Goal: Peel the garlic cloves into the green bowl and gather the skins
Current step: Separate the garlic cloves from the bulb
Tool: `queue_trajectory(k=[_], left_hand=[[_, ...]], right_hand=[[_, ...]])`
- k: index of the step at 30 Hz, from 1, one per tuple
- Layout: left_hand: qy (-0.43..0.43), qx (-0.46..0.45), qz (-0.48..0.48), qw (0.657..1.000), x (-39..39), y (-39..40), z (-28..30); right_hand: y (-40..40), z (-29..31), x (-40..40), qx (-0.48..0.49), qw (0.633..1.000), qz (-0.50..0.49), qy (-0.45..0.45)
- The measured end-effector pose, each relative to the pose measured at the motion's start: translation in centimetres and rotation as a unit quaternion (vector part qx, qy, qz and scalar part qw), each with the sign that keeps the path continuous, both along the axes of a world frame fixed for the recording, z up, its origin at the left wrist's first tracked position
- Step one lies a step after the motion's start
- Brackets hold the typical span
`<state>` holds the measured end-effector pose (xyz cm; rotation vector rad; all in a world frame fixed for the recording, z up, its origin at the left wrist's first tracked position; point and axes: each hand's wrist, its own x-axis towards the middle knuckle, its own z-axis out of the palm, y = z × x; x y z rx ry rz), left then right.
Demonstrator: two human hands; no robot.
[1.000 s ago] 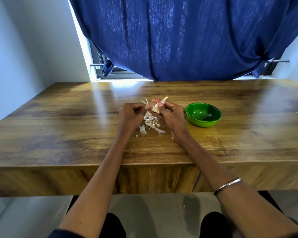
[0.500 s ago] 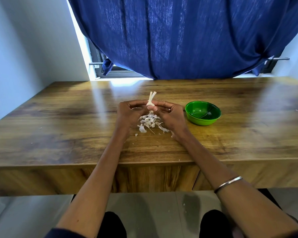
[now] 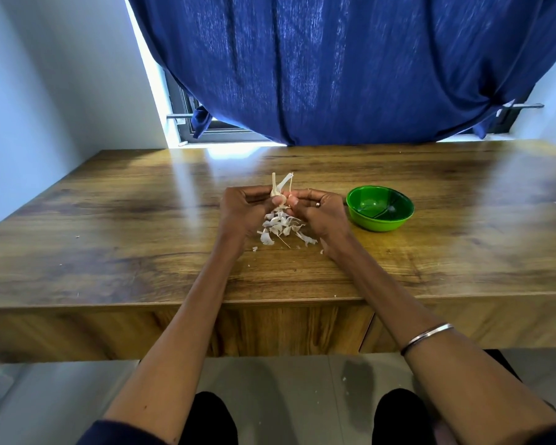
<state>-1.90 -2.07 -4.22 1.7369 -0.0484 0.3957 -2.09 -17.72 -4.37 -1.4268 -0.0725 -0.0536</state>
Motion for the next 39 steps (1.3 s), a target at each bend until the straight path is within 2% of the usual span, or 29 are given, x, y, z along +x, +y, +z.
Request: queue_trajectory(k=[3, 6, 9, 16, 20, 26, 29, 32, 36, 39], left_hand=[[-0.006, -0.024, 0.001, 1.0, 0.1, -0.1, 0.0], [-0.007, -0.02, 0.013, 1.0, 0.2, -0.1, 0.0], [-0.007, -0.023, 0.012, 1.0, 0.2, -0.1, 0.1], [-0.001, -0.058, 0.007, 0.998, -0.1, -0.1, 0.3], [0.016, -0.087, -0.018, 0.996, -0.3, 0.0, 0.4], [0.014, -0.061, -0.002, 0.998, -0.1, -0.2, 0.3], [0.019, -0.09, -0.01, 0.996, 0.0, -0.3, 0.3], [0.017, -0.115, -0.01, 0.993, 0.0, -0.3, 0.3], [0.012, -0.128, -0.01, 0.992, -0.1, -0.2, 0.3], [0.013, -0.129, -0.012, 0.992, -0.1, -0.1, 0.3]], right_hand=[[0.1, -0.2, -0.1, -0.054, 0.996, -0.041, -0.052], [0.1, -0.4, -0.2, -0.163, 0.976, -0.089, -0.115], [0.1, -0.5, -0.3, -0.242, 0.954, -0.095, -0.148], [0.7, 0.0, -0.8, -0.171, 0.963, -0.078, -0.195], [0.8, 0.0, -1.1, -0.127, 0.975, -0.066, -0.17], [0.2, 0.0, -0.6, -0.14, 0.977, -0.078, -0.138], [0.2, 0.0, -0.5, -0.123, 0.98, -0.086, -0.129], [0.3, -0.1, -0.5, -0.179, 0.963, -0.125, -0.159], [0.4, -0.3, -0.7, -0.276, 0.938, -0.119, -0.17], [0.6, -0.3, -0.8, -0.257, 0.937, -0.133, -0.195]])
